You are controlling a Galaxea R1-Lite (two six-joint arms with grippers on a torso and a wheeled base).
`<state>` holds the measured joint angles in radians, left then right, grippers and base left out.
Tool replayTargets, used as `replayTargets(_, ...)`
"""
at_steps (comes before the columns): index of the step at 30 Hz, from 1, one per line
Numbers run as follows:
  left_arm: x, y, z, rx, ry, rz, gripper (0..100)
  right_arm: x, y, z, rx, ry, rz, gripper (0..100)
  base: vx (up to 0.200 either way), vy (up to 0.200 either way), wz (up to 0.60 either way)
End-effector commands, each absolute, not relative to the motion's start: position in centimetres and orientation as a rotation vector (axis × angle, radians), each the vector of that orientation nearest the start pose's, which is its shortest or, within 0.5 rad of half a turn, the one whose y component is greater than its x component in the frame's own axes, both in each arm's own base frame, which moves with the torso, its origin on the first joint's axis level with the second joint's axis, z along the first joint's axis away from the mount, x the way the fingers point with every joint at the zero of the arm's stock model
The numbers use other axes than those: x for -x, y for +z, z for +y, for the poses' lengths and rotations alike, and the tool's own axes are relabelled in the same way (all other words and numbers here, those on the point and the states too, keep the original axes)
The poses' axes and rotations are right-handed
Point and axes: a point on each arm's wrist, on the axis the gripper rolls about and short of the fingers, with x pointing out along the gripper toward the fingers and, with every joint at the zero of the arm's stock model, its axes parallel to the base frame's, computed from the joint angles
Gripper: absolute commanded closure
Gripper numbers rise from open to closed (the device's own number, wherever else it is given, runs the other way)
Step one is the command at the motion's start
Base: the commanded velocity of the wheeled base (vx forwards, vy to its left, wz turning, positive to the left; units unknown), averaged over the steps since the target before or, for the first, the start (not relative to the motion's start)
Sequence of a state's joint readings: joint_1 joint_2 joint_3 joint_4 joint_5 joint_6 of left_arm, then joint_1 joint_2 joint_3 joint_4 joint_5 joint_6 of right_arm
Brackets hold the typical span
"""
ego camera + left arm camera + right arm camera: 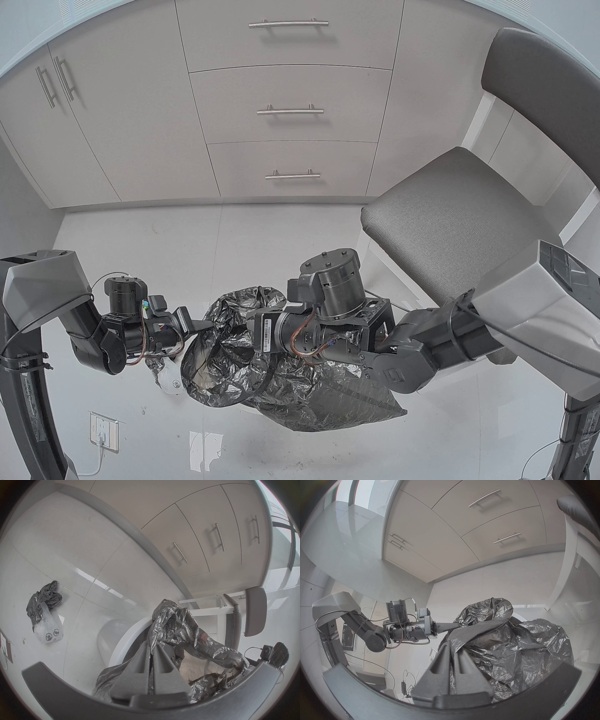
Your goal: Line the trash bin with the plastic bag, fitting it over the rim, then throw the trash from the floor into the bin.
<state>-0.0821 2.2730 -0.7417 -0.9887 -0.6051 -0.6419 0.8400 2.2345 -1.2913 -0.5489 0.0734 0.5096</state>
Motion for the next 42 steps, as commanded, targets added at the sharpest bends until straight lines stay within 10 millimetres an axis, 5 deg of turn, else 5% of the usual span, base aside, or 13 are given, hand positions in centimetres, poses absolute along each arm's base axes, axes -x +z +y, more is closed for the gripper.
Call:
replayTargets(1, -36.1, 0.9, -4.3, 0.742, -0.484, 0.726, 100, -29.4, 9.9, 33.1, -0.314, 0.779, 0.598, 100, 0.0, 0.0, 0.0)
replayTargets(5, -36.1, 0.8, -4.4, 0.739, -0.487, 0.729, 100, -29.4, 9.9, 33.0, -0.316, 0.777, 0.599, 100, 0.0, 0.0, 0.0)
replayTargets(6, -36.2, 0.7, -4.5, 0.739, -0.486, 0.732, 0, -29.4, 10.0, 33.0, -0.316, 0.776, 0.598, 100, 0.0, 0.0, 0.0)
replayTargets(20, -37.0, 0.7, -3.5, 0.732, -0.421, 0.691, 0, -29.2, 9.9, 33.2, -0.31, 0.77, 0.597, 100, 0.0, 0.0, 0.0)
replayTargets(32, -37.3, -1.7, -3.7, 0.623, -0.389, 0.716, 0, -28.8, 9.7, 33.2, -0.305, 0.771, 0.606, 100, 0.0, 0.0, 0.0)
replayTargets(42, -39.6, -2.5, -3.8, 0.537, -0.113, 0.741, 0, -28.9, 9.7, 33.2, -0.306, 0.772, 0.605, 100, 0.0, 0.0, 0.0)
